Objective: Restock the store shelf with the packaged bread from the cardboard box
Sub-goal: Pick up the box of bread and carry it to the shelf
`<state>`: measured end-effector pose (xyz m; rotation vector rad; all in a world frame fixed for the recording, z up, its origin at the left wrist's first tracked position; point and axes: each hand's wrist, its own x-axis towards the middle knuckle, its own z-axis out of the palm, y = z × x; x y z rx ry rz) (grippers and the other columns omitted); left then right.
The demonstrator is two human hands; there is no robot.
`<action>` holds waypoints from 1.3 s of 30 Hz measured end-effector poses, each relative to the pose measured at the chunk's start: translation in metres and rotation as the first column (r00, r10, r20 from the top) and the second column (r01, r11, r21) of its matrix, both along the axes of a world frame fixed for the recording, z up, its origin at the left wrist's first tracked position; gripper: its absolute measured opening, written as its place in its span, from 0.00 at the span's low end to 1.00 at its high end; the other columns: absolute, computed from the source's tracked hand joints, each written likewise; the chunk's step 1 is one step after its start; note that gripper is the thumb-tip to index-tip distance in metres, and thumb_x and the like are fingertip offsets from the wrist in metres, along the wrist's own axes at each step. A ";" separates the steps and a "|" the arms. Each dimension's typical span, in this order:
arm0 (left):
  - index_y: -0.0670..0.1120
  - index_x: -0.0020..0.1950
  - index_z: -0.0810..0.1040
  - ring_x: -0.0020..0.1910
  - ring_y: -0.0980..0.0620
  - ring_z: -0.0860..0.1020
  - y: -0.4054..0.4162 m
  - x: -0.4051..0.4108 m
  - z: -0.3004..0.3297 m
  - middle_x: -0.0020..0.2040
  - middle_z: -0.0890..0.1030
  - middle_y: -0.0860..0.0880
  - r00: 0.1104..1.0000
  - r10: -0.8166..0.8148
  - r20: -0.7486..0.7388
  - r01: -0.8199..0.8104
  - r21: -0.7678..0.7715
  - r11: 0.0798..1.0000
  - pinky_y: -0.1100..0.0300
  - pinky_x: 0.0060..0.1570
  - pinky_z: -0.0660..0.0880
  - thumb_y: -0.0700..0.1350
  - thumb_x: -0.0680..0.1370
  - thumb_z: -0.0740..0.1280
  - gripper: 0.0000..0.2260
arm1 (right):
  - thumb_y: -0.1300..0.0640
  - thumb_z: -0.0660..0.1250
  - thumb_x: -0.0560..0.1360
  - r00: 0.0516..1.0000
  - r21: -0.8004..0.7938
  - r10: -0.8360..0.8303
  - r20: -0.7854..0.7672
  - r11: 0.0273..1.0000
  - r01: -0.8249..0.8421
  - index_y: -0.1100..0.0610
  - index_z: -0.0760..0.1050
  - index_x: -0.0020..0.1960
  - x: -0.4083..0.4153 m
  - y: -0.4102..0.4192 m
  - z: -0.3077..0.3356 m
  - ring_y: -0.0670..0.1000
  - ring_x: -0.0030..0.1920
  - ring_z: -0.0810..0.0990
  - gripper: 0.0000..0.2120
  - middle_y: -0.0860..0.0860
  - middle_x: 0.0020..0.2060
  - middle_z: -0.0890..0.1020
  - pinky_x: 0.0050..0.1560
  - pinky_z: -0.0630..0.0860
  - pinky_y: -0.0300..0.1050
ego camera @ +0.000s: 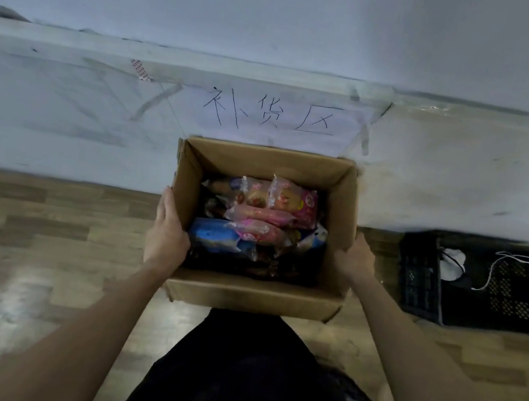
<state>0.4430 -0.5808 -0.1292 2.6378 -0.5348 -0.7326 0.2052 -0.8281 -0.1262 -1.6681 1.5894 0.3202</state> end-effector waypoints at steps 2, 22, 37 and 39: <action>0.47 0.81 0.53 0.57 0.36 0.77 0.002 0.009 -0.008 0.65 0.75 0.39 0.989 0.132 -0.066 -0.133 -0.011 0.991 0.47 0.53 0.72 0.32 0.75 0.62 0.36 | 0.55 0.65 0.78 0.999 0.029 0.028 -0.022 0.999 -0.027 0.58 0.70 0.69 -0.001 -0.008 -0.006 0.63 0.59 0.78 0.20 0.60 0.60 0.80 0.57 0.75 0.53; 0.36 0.62 0.75 0.60 0.35 0.76 0.093 0.019 0.017 0.58 0.78 0.33 0.929 0.336 -0.154 -0.312 0.159 0.937 0.49 0.57 0.72 0.45 0.81 0.63 0.14 | 0.54 0.67 0.79 0.956 -0.057 0.292 -0.039 0.954 -0.294 0.62 0.75 0.64 0.036 0.010 0.012 0.62 0.54 0.79 0.17 0.61 0.57 0.81 0.52 0.75 0.50; 0.35 0.64 0.72 0.63 0.36 0.74 0.294 -0.022 0.027 0.61 0.76 0.35 0.626 0.754 -0.197 -0.722 0.218 0.657 0.49 0.59 0.72 0.48 0.83 0.62 0.18 | 0.60 0.68 0.77 0.697 -0.144 0.717 0.000 0.690 -0.709 0.65 0.78 0.59 0.208 0.150 0.022 0.65 0.57 0.80 0.13 0.63 0.54 0.82 0.58 0.76 0.54; 0.35 0.65 0.71 0.64 0.36 0.73 0.317 -0.024 0.026 0.63 0.76 0.34 0.592 0.786 -0.178 -0.756 0.214 0.618 0.49 0.60 0.71 0.48 0.83 0.61 0.18 | 0.60 0.68 0.77 0.666 -0.155 0.746 0.012 0.659 -0.736 0.65 0.78 0.59 0.233 0.172 0.019 0.65 0.55 0.81 0.12 0.64 0.53 0.83 0.57 0.78 0.55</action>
